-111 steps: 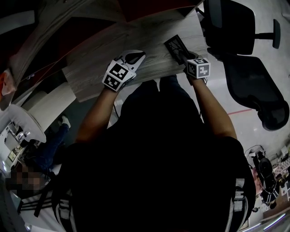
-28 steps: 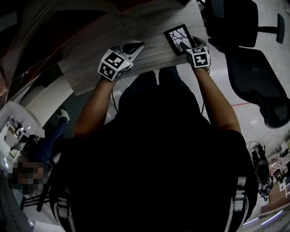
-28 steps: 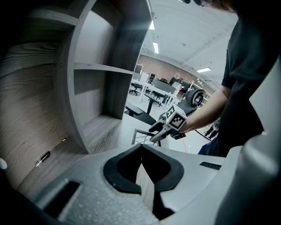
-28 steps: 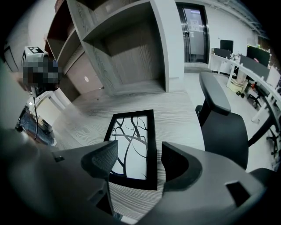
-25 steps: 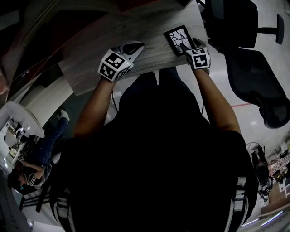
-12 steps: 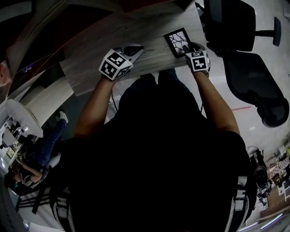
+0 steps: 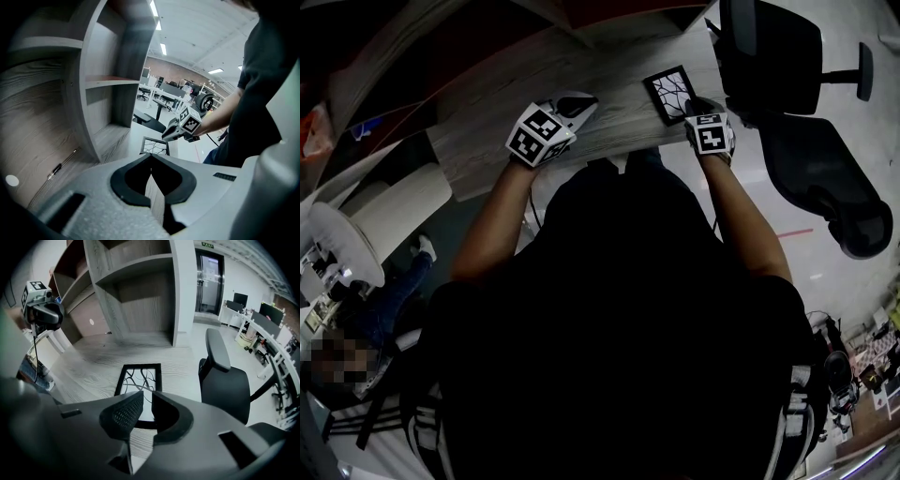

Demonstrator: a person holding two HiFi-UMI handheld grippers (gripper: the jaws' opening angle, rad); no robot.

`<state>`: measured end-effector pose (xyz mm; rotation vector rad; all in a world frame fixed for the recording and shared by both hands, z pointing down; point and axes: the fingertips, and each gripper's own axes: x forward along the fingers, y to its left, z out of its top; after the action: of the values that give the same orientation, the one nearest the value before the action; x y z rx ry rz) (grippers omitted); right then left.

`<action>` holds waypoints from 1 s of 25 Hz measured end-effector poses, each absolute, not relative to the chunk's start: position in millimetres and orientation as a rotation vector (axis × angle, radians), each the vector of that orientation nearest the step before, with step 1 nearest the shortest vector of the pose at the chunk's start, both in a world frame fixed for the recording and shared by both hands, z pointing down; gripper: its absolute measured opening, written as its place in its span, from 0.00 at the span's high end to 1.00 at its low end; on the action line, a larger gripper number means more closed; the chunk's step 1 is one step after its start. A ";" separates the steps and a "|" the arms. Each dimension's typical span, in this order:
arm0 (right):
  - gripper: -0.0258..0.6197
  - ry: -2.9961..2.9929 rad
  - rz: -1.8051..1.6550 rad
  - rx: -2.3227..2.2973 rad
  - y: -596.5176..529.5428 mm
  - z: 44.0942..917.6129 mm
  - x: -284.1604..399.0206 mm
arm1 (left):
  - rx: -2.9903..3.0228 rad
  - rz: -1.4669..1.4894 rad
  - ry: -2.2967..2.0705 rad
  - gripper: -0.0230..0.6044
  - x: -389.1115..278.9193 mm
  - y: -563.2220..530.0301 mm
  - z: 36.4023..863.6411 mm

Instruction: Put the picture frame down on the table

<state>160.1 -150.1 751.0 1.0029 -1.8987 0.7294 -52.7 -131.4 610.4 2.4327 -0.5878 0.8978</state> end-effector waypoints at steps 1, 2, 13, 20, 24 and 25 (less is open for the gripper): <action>0.87 -1.897 0.731 1.010 -148.8 748.3 160.3 | 2.438 0.900 -0.588 0.94 -54.4 -130.8 607.0; 0.87 -1.895 0.733 1.017 -147.5 745.6 160.7 | 2.444 0.901 -0.585 0.94 -56.2 -129.6 603.9; 0.93 -1.897 0.729 1.110 -135.6 711.2 159.4 | 2.461 0.899 -0.577 0.94 -83.2 -108.6 584.1; 0.94 -1.895 0.677 1.159 -132.4 686.2 170.6 | 2.482 0.873 -0.609 0.94 -103.0 -100.2 573.6; 0.95 -1.896 0.663 1.211 -132.1 670.6 175.4 | 2.515 0.852 -0.625 0.94 -108.3 -96.8 565.6; 0.95 -1.898 0.661 1.224 -131.1 666.4 175.1 | 2.521 0.847 -0.626 0.94 -108.7 -94.9 563.1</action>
<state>175.1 -131.1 666.4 1.2241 -1.8981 0.6611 -108.7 -94.9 563.1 2.5208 -0.6259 0.8465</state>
